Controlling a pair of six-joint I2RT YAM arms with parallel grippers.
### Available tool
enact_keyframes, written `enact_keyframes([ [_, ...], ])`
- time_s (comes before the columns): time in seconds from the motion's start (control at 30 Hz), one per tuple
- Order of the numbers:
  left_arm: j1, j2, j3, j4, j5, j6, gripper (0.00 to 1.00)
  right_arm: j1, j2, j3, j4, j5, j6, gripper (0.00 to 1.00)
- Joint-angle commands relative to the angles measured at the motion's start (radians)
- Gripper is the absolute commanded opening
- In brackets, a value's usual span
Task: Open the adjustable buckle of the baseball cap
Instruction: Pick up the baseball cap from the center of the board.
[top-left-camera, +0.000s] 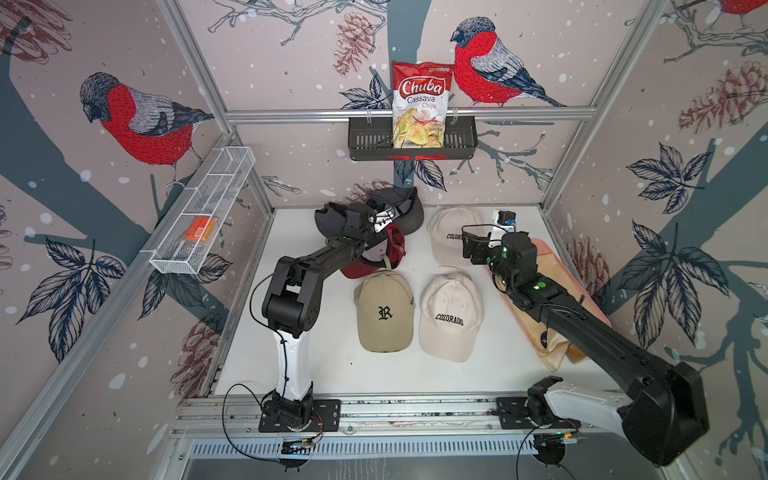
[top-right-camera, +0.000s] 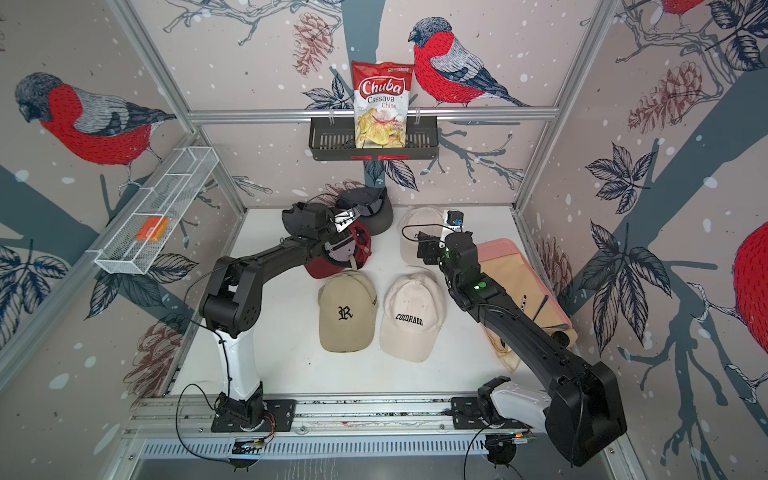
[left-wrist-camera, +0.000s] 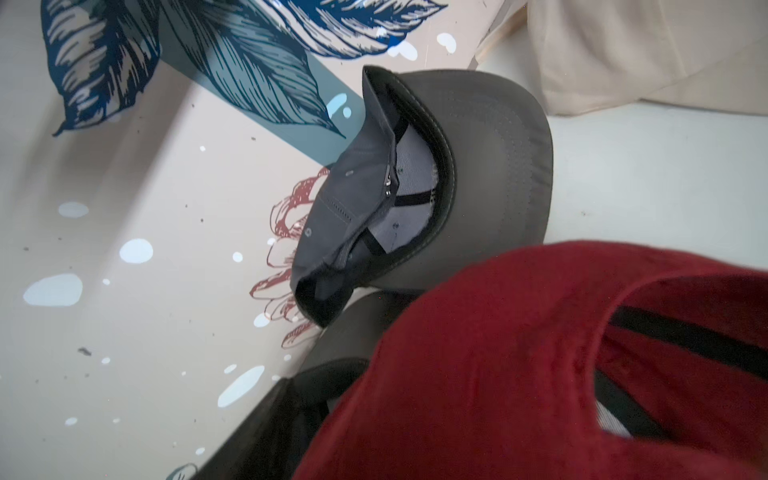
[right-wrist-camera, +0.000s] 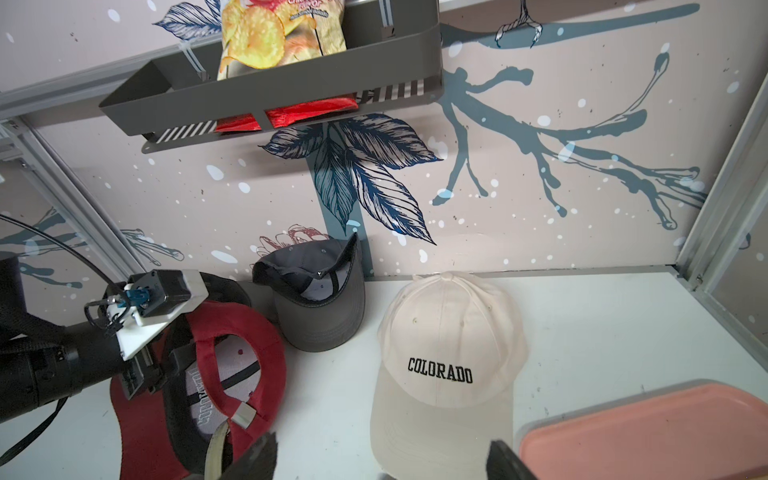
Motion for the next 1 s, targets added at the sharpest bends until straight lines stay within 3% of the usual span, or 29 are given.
enact_keyframes([
  [0.0,0.002,0.016,0.036,0.025,0.044,-0.004,0.51,-0.007,0.027,0.024,0.033,-0.05,0.004,0.83],
  [0.13,0.004,0.016,0.042,0.048,0.069,-0.058,0.15,-0.008,0.049,0.028,0.044,-0.069,0.021,0.82],
  [0.23,0.004,0.008,0.049,0.027,0.086,-0.083,0.0,-0.006,0.048,0.027,0.044,-0.079,0.032,0.83],
  [0.7,0.007,-0.232,-0.068,0.026,0.106,-0.246,0.0,0.033,-0.032,0.0,0.028,-0.065,0.039,0.81],
  [0.97,0.005,-0.412,-0.072,-0.056,0.087,-0.441,0.0,0.102,-0.077,-0.032,0.1,-0.103,-0.033,0.83],
])
